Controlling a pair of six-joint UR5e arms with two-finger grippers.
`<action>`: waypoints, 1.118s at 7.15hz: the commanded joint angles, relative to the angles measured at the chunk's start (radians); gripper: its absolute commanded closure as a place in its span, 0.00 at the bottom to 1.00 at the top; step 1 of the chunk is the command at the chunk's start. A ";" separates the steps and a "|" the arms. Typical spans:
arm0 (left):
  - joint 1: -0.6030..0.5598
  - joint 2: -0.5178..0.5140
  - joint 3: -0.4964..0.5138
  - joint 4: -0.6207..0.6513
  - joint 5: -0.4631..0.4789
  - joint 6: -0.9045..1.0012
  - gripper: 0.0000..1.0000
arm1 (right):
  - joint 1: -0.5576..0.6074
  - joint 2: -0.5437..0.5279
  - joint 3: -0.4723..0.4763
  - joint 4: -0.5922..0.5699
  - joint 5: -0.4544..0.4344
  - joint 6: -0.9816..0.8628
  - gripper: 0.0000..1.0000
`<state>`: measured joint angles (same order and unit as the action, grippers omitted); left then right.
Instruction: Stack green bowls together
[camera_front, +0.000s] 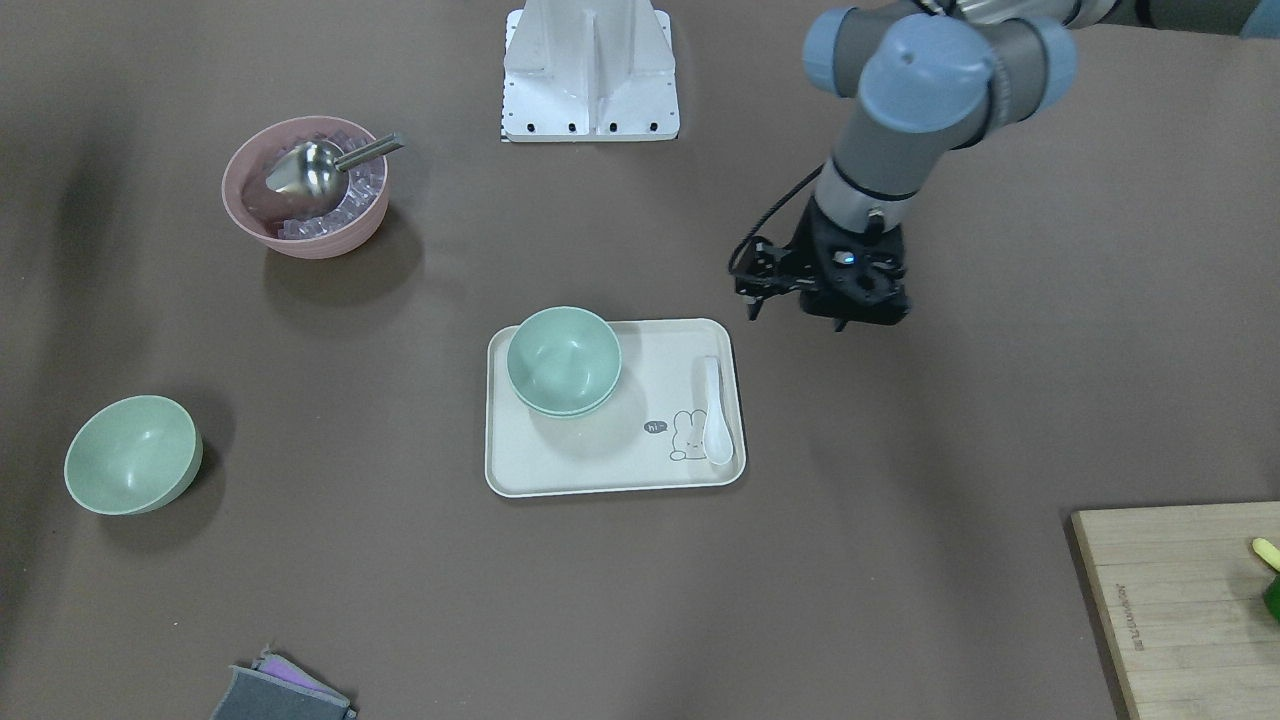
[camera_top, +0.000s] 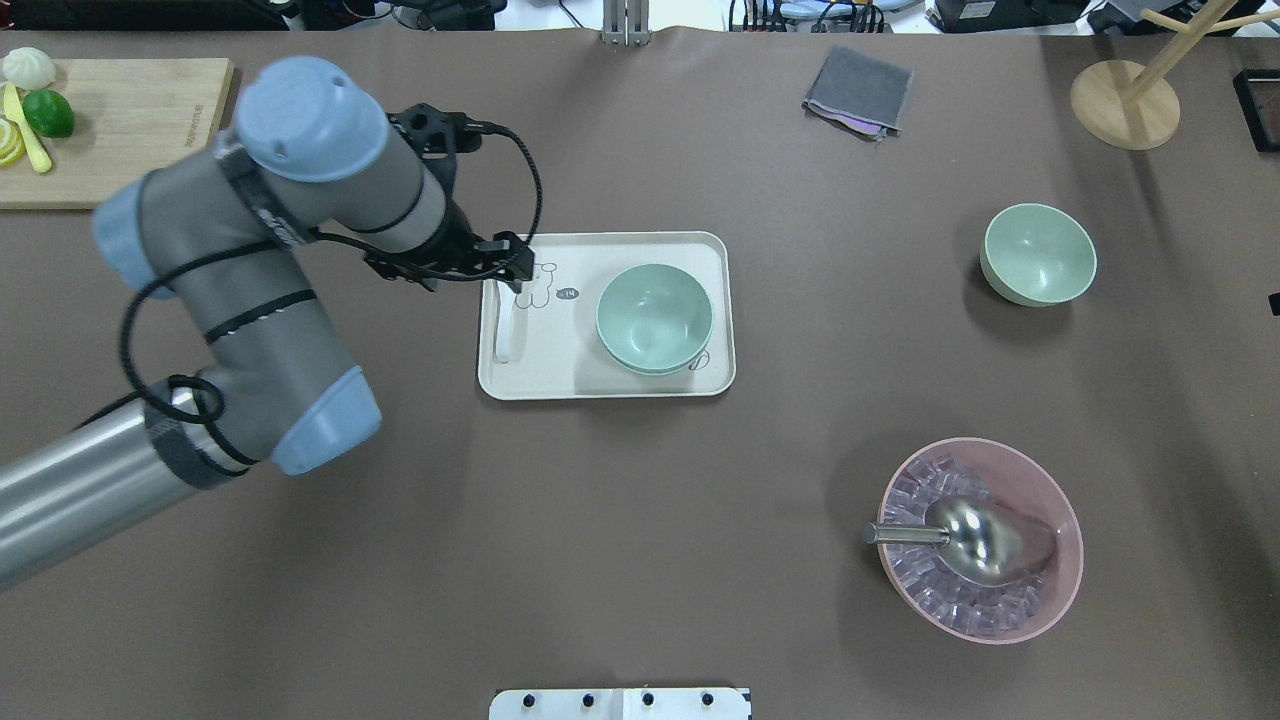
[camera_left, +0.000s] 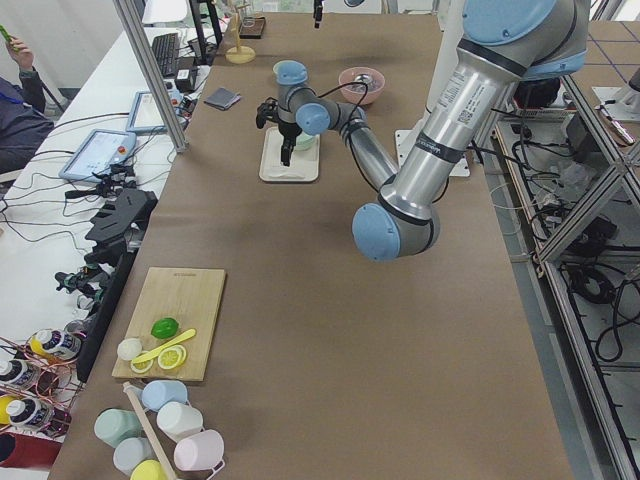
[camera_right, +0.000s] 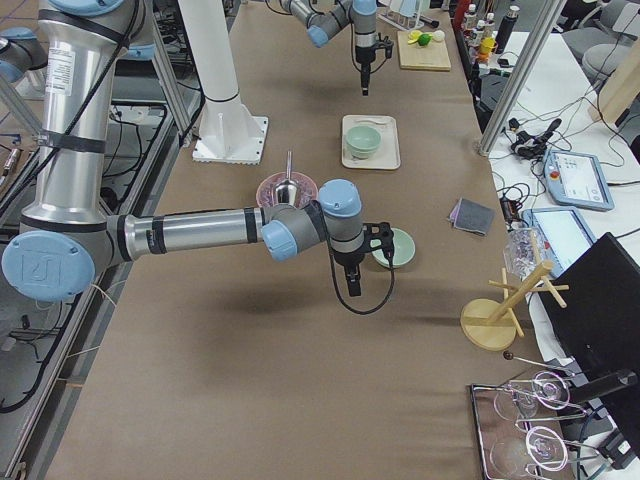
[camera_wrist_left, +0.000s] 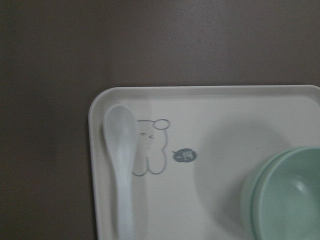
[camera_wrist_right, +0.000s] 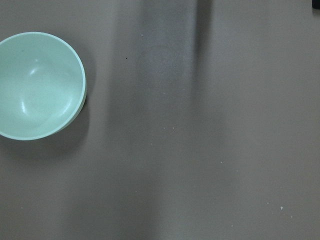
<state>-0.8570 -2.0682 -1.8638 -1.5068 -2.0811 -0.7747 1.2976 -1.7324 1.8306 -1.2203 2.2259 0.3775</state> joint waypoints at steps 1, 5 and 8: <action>-0.255 0.149 -0.058 0.123 -0.118 0.420 0.02 | -0.007 0.022 -0.013 -0.010 0.006 0.003 0.00; -0.533 0.397 0.063 0.122 -0.198 0.946 0.02 | -0.064 0.281 -0.232 -0.007 0.001 0.139 0.05; -0.540 0.424 0.052 0.112 -0.198 0.948 0.02 | -0.187 0.320 -0.246 0.004 -0.089 0.242 0.18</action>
<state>-1.3943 -1.6515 -1.8124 -1.3937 -2.2791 0.1707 1.1489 -1.4215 1.5921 -1.2198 2.1712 0.6021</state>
